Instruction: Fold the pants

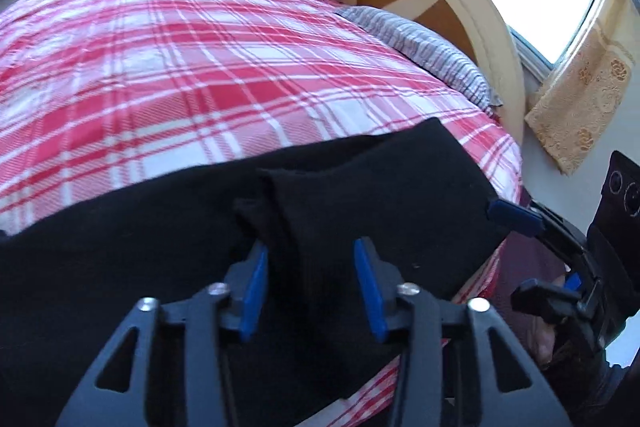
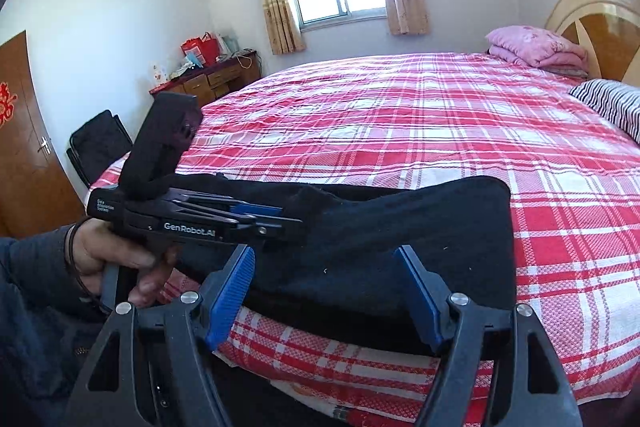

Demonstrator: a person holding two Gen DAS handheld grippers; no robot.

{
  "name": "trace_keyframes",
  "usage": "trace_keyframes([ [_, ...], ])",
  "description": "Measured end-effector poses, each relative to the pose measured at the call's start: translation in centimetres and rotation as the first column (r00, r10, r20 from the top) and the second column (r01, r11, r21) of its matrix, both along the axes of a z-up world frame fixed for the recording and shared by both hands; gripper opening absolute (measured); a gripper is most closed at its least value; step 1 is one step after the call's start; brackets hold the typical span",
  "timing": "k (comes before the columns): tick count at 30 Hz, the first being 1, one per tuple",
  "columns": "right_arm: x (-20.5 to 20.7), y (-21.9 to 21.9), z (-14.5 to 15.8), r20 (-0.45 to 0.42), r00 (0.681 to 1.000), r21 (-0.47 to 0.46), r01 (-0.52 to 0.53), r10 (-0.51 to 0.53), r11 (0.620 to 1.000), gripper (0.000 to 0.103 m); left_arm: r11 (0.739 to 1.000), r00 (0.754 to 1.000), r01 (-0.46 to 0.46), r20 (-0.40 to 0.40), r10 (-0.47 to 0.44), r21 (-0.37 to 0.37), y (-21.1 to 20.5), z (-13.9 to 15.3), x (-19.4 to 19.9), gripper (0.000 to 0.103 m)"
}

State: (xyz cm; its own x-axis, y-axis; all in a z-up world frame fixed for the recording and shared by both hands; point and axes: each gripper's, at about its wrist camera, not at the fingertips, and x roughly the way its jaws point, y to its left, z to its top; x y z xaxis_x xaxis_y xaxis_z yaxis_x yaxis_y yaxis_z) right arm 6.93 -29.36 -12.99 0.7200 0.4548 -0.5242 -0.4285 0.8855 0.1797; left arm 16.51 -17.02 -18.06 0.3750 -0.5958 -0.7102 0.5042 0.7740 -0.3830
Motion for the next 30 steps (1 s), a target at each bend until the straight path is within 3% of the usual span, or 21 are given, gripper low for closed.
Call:
trace_keyframes([
  [1,-0.1,-0.1,0.1,0.008,1.0,0.0,0.002,-0.002,1.0,0.073,1.0,1.0,0.001,0.001,-0.001,0.024,-0.2,-0.3,0.0,0.008],
  [10,-0.7,-1.8,1.2,0.081,0.995,0.059,0.055,-0.059,0.997,0.073,0.999,0.996,-0.047,0.073,0.049,-0.023,4.3,3.0,-0.8,0.008],
  [18,-0.5,0.2,0.3,0.039,0.999,0.022,-0.029,0.028,0.999,0.073,0.995,0.995,-0.1,-0.013,0.101,0.015,6.6,-0.1,0.1,0.008],
  [23,1.8,0.9,-2.9,-0.117,0.992,-0.133,0.032,-0.048,0.991,0.073,0.996,0.996,-0.087,-0.02,0.087,-0.011,6.1,-0.1,0.2,0.008],
  [26,1.5,0.7,-2.3,-0.104,0.994,-0.112,0.032,-0.044,0.993,0.073,0.998,0.998,-0.067,-0.009,0.067,-0.005,5.5,0.4,-0.3,0.008],
  [30,1.1,-0.3,-1.9,-0.095,0.995,-0.049,0.014,-0.018,0.999,0.073,0.996,0.996,-0.087,0.01,0.087,0.023,7.4,2.0,-0.3,0.016],
])
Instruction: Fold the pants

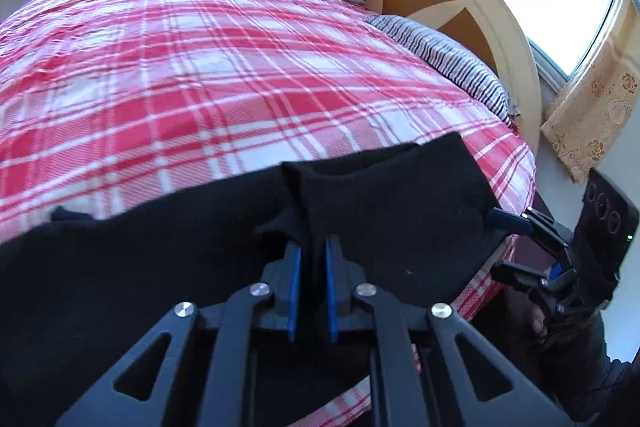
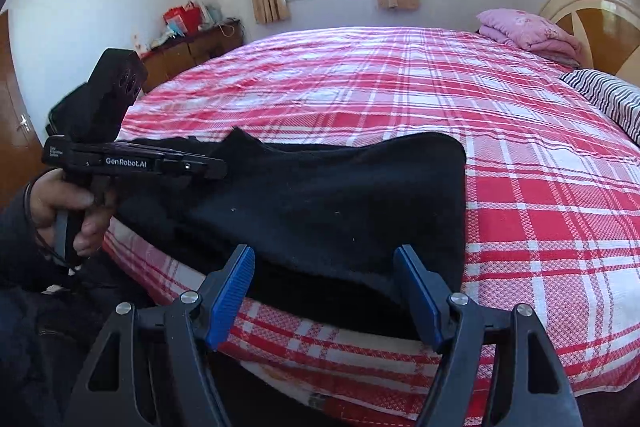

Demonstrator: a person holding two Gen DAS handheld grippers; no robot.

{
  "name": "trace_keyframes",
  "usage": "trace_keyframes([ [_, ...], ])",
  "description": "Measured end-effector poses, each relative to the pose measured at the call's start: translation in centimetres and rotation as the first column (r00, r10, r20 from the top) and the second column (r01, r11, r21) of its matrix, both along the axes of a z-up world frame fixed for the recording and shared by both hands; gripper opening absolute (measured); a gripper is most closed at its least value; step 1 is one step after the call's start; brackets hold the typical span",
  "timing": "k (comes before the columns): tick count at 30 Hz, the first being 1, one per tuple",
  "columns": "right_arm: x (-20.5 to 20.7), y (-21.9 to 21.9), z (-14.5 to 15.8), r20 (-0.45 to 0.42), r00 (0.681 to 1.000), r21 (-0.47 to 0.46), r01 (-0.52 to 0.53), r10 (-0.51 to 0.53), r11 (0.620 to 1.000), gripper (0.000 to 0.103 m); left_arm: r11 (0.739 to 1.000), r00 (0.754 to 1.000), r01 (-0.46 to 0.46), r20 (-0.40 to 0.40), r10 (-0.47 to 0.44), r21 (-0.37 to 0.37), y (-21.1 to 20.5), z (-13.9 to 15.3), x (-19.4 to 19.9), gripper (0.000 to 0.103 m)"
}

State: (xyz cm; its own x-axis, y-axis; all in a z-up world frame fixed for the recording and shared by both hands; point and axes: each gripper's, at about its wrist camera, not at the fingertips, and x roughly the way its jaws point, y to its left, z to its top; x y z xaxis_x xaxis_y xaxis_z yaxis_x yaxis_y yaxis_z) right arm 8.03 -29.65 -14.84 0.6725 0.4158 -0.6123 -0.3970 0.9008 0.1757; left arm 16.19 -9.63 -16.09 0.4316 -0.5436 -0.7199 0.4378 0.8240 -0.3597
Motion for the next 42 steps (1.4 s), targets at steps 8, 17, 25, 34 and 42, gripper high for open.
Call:
trace_keyframes([
  [8,-1.1,3.0,2.5,0.04,0.992,0.015,-0.118,0.117,0.993,0.073,0.946,0.964,-0.258,0.117,0.238,0.199,12.9,1.2,-2.4,0.056],
  [17,0.8,12.6,1.0,-0.064,0.931,-0.011,-0.36,0.358,0.933,0.073,0.787,0.84,-0.541,0.139,0.525,0.297,26.3,-0.9,-5.2,0.056],
  [25,1.7,14.2,-2.2,-0.182,0.931,-0.093,-0.335,0.315,0.937,0.073,0.797,0.829,-0.555,0.076,0.555,0.236,28.9,-3.6,-4.7,0.062],
  [34,-0.8,11.6,1.0,-0.03,0.952,-0.016,-0.306,0.306,0.952,0.073,0.805,0.859,-0.509,0.115,0.499,0.304,27.8,-4.4,-5.0,0.053],
  [42,-0.8,9.2,2.6,0.048,0.971,0.036,-0.236,0.234,0.971,0.073,0.853,0.869,-0.495,0.073,0.49,0.164,27.7,-1.5,-5.8,0.021],
])
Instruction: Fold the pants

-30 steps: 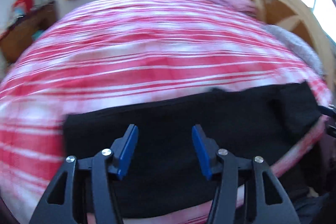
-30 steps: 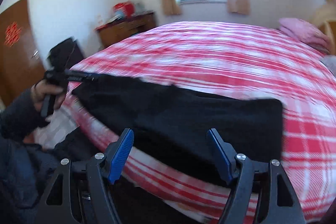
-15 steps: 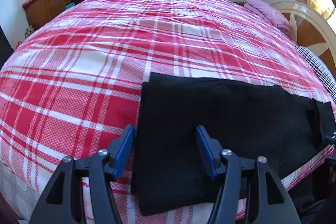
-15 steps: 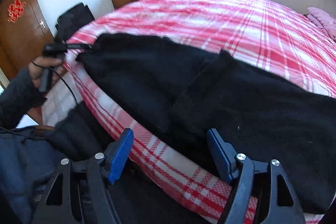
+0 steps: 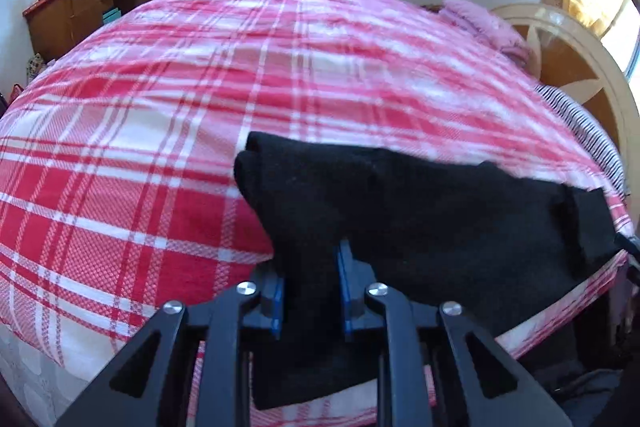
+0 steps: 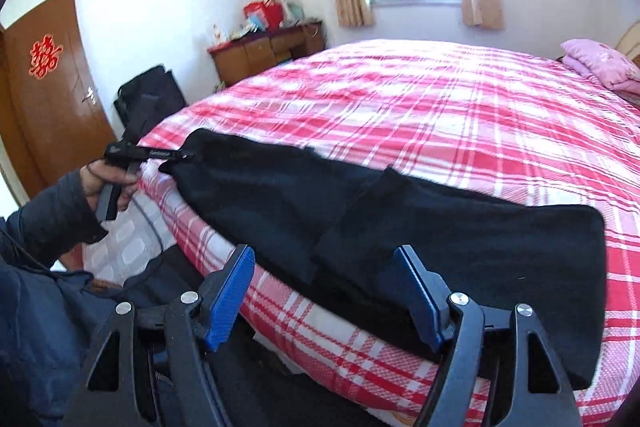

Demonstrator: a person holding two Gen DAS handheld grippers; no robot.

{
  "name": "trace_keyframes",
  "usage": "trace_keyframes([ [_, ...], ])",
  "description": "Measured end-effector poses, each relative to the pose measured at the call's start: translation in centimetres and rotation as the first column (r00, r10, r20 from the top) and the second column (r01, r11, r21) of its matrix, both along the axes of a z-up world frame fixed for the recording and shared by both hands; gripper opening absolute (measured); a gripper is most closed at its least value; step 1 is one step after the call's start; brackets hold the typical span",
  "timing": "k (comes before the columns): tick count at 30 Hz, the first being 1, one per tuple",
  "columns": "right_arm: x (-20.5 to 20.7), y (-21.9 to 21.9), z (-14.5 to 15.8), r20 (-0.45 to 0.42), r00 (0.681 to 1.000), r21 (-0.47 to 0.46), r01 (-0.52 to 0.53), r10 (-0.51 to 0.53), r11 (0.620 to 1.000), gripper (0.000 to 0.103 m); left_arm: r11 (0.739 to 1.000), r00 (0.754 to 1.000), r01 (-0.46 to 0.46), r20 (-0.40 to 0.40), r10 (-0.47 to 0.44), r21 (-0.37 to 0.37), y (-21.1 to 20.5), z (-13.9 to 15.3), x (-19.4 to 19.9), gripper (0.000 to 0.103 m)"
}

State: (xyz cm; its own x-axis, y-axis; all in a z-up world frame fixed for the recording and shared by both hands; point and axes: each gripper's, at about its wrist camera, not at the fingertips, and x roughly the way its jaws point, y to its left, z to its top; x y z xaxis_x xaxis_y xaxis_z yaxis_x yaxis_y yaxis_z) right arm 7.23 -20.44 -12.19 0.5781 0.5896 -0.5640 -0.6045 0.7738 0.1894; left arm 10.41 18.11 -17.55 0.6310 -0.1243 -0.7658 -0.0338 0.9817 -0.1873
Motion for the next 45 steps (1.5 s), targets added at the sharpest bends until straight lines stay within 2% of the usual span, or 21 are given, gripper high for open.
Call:
trace_keyframes([
  [3,0.5,-0.8,-0.2,-0.012,0.998,-0.017,0.054,-0.054,0.998,0.073,0.997,0.998,0.033,0.052,-0.03,-0.063,-1.1,2.6,-0.5,0.021],
  [6,1.2,-2.4,-0.5,-0.033,0.991,-0.017,0.126,-0.127,0.992,0.073,0.985,0.989,0.118,0.105,-0.104,-0.129,-3.5,5.3,-0.6,0.021],
  [9,1.2,-4.5,-0.5,-0.042,0.981,0.003,0.192,-0.192,0.981,0.073,0.957,0.97,0.222,0.138,-0.198,-0.187,-7.1,7.3,-0.2,0.021],
  [12,0.8,-6.6,-0.3,-0.031,0.966,0.02,0.257,-0.257,0.966,0.073,0.916,0.942,0.327,0.149,-0.299,-0.23,-11.9,9.0,0.7,0.021],
  [21,-0.7,-11.2,-0.6,-0.02,0.932,0.029,0.361,-0.361,0.932,0.073,0.835,0.86,0.51,0.151,-0.488,-0.206,-24.1,11.4,4.5,0.021],
  [26,-1.1,-13.3,-0.3,-0.011,0.913,0.035,0.407,-0.407,0.913,0.073,0.794,0.816,0.578,0.14,-0.56,-0.189,-29.0,12.3,5.4,0.021],
  [33,-1.6,-16.6,0.3,-0.015,0.881,0.075,0.472,-0.473,0.878,0.073,0.752,0.768,0.64,0.088,-0.635,-0.16,-35.2,11.2,7.5,0.021],
  [36,-1.7,-17.2,0.3,-0.015,0.875,0.081,0.483,-0.483,0.872,0.073,0.744,0.755,0.653,0.05,-0.654,-0.142,-37.5,9.9,8.2,0.021],
  [41,-1.5,-17.7,0.2,-0.026,0.868,0.09,0.496,-0.496,0.864,0.073,0.737,0.737,0.674,-0.022,-0.675,-0.052,-40.8,7.1,8.4,0.022],
  [43,-1.6,-17.8,0.1,-0.027,0.867,0.09,0.498,-0.497,0.863,0.073,0.729,0.727,0.684,-0.061,-0.684,-0.022,-42.3,5.9,8.2,0.026],
  [45,-1.6,-17.9,0.0,-0.025,0.864,0.091,0.503,-0.503,0.86,0.073,0.717,0.713,0.696,-0.082,-0.696,-0.041,-43.3,5.5,7.8,0.032],
])
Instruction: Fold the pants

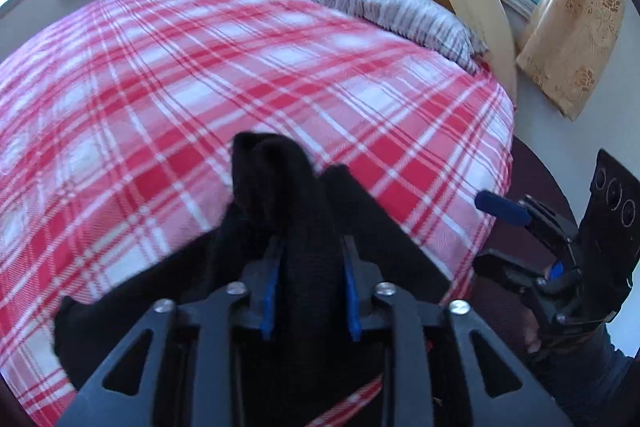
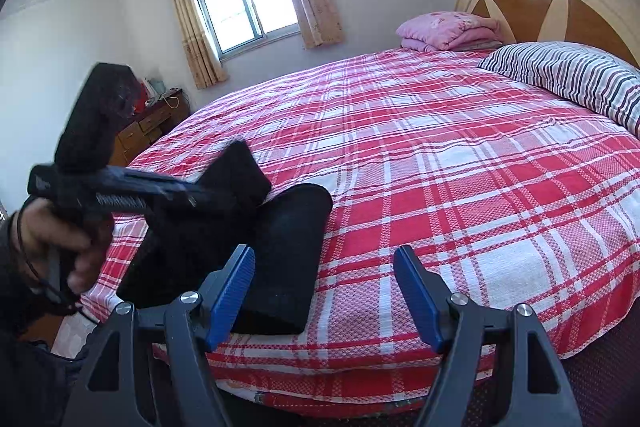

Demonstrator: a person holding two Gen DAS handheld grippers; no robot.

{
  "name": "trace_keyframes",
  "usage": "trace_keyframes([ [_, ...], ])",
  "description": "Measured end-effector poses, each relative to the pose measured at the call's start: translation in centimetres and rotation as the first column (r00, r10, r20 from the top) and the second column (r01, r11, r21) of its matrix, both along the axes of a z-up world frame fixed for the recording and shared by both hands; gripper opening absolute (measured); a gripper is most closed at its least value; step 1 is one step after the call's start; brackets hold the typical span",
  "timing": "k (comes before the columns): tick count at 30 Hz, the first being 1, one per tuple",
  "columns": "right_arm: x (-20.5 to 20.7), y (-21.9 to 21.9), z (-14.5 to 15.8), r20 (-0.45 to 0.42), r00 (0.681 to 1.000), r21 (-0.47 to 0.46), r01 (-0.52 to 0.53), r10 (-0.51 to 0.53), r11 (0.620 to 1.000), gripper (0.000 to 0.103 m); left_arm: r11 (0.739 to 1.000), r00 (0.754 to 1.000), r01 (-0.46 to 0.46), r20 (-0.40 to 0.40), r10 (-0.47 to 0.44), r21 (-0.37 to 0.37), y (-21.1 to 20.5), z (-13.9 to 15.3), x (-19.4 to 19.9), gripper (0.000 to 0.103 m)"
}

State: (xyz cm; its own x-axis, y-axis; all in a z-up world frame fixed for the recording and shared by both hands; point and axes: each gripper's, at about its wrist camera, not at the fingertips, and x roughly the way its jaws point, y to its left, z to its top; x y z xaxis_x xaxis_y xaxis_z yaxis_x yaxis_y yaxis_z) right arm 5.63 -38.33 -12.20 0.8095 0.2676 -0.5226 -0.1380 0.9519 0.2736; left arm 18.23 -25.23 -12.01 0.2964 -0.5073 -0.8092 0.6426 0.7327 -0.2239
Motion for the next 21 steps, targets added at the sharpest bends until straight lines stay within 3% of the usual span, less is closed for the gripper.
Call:
trace_keyframes([
  [5,0.1,-0.8,-0.2,0.001,0.999,0.012,0.033,-0.033,0.999,0.073,0.991,0.997,0.061,0.054,-0.054,-0.121,-0.4,3.0,-2.1,0.043],
  [9,-0.2,-0.9,0.2,0.028,0.999,0.031,0.034,-0.035,0.999,0.073,0.989,0.988,0.02,0.153,0.003,-0.148,2.9,5.2,-3.2,0.062],
  [13,-0.7,1.4,1.7,0.069,0.997,0.02,-0.031,0.029,0.999,0.073,0.991,0.979,-0.053,0.19,0.075,-0.122,6.8,4.6,-3.5,0.063],
  [17,-0.3,6.1,2.9,0.078,0.989,-0.078,-0.12,0.126,0.99,0.073,0.985,0.963,-0.162,0.209,0.172,-0.063,10.9,2.5,-3.4,0.063],
  [21,0.9,8.8,2.0,0.029,0.998,-0.209,-0.05,0.057,0.977,0.071,0.962,0.931,-0.273,0.252,0.263,0.002,13.3,0.5,-3.1,0.064],
])
